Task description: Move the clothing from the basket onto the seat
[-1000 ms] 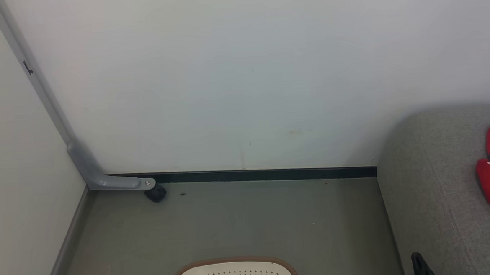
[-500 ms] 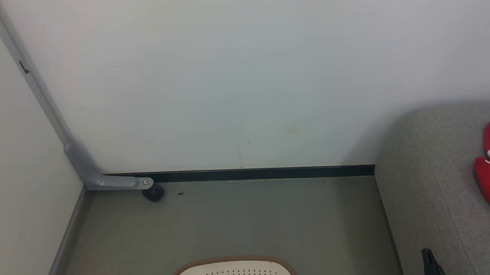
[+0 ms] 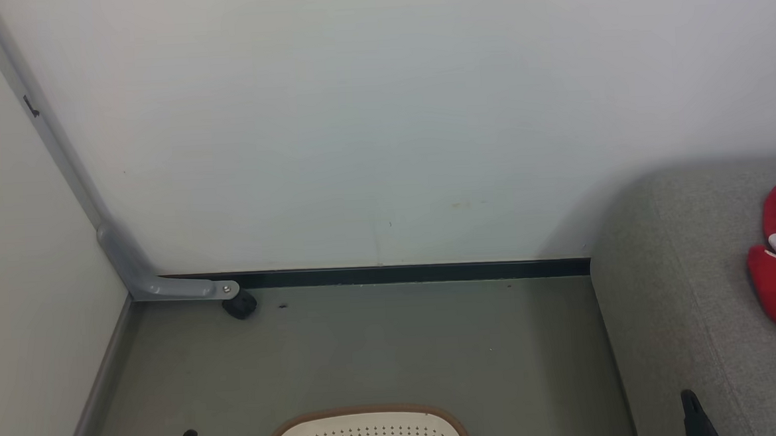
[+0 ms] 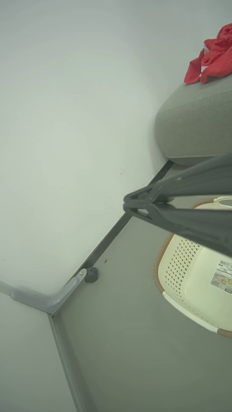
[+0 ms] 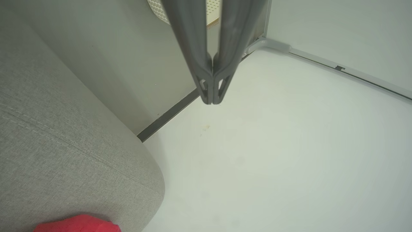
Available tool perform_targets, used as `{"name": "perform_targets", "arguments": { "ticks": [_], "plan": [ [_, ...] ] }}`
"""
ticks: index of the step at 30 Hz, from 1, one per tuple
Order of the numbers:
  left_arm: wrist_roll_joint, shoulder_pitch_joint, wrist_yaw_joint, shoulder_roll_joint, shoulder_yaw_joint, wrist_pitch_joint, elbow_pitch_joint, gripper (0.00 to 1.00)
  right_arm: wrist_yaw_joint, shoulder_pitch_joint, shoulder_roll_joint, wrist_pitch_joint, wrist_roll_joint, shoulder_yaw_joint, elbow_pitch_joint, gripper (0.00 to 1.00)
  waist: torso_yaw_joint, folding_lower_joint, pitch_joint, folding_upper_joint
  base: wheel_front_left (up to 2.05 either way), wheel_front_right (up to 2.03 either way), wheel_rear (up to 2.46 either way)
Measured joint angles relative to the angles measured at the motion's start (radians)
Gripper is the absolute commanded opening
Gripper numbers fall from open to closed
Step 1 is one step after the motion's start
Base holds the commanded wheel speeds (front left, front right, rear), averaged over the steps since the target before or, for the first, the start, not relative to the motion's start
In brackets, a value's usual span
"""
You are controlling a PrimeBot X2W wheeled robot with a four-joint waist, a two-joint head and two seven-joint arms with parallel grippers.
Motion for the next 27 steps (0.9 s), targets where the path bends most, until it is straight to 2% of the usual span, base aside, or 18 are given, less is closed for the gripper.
{"name": "perform_targets", "arguments": {
  "ticks": [19,21,22,27],
  "plan": [
    [-0.257,-0.046,-0.019,-0.005,0.040,0.069,0.020,0.00,0.002,-0.041,0.003,0.069,0.278,-0.046,0.012,0.00,-0.009,0.0000,0.007,0.0000,0.00,0.00,0.00],
    [-0.306,-0.051,-0.021,-0.005,0.045,0.080,0.024,0.00,0.002,-0.043,0.003,0.080,0.318,-0.054,0.015,0.00,-0.011,0.0000,0.008,0.0000,0.00,0.00,0.00],
    [-0.430,-0.070,-0.035,-0.006,0.063,0.112,0.034,0.00,0.006,-0.060,0.005,0.111,0.448,-0.076,0.023,0.00,-0.015,-0.0001,0.011,0.0000,0.00,0.00,0.00],
    [-0.495,-0.081,-0.036,-0.007,0.074,0.132,0.039,0.00,0.009,-0.071,0.006,0.130,0.523,-0.088,0.030,0.00,-0.017,-0.0001,0.012,0.0000,0.00,0.00,0.00]
  ]
}}
